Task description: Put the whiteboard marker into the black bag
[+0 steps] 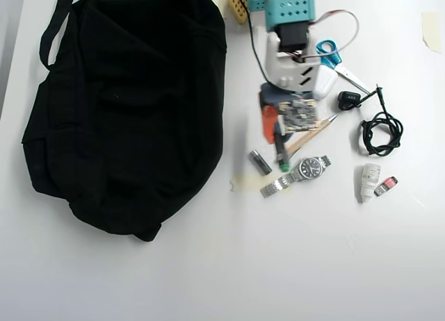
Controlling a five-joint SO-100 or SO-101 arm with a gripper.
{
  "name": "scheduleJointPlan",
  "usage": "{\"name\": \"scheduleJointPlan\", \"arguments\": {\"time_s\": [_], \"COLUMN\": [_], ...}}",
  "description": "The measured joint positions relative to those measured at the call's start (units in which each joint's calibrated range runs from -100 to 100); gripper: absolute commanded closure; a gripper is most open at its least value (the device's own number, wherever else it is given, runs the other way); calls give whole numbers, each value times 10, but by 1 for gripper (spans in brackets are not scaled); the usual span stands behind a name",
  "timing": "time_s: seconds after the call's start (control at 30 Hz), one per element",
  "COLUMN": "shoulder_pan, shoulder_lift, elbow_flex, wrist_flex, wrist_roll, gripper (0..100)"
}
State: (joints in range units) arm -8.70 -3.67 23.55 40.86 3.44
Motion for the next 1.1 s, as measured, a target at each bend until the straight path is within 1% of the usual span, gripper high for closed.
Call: {"name": "scheduleJointPlan", "arguments": {"time_s": [0.13, 0.3, 0.53, 0.63, 0.67, 0.7, 0.73, 0.8, 0.83, 0.87, 0.9, 0.93, 0.97, 1.0, 1.03, 1.07, 1.1], "shoulder_pan": [79, 197, 349, 364, 363, 366, 369, 341, 324, 277, 262, 219, 206, 142, 107, 96, 77], "shoulder_lift": [-4, -4, -4, -4, -3, -4, -4, -31, -51, -152, -228, -381, -486, -664, -803, -847, -920], "elbow_flex": [-73, -131, -135, -129, -121, -120, -119, -89, -77, 22, 91, 250, 360, 543, 674, 713, 738], "wrist_flex": [36, 40, 32, 32, 32, 32, 32, 46, 56, 85, 82, 66, 60, 60, 80, 88, 125], "wrist_roll": [0, -1, -38, -42, -42, -42, -41, -31, -23, -11, -10, -8, -8, -7, -11, -8, -14], "gripper": [98, 98, 97, 76, 72, 74, 78, 90, 99, 98, 98, 98, 98, 98, 98, 98, 98]}}
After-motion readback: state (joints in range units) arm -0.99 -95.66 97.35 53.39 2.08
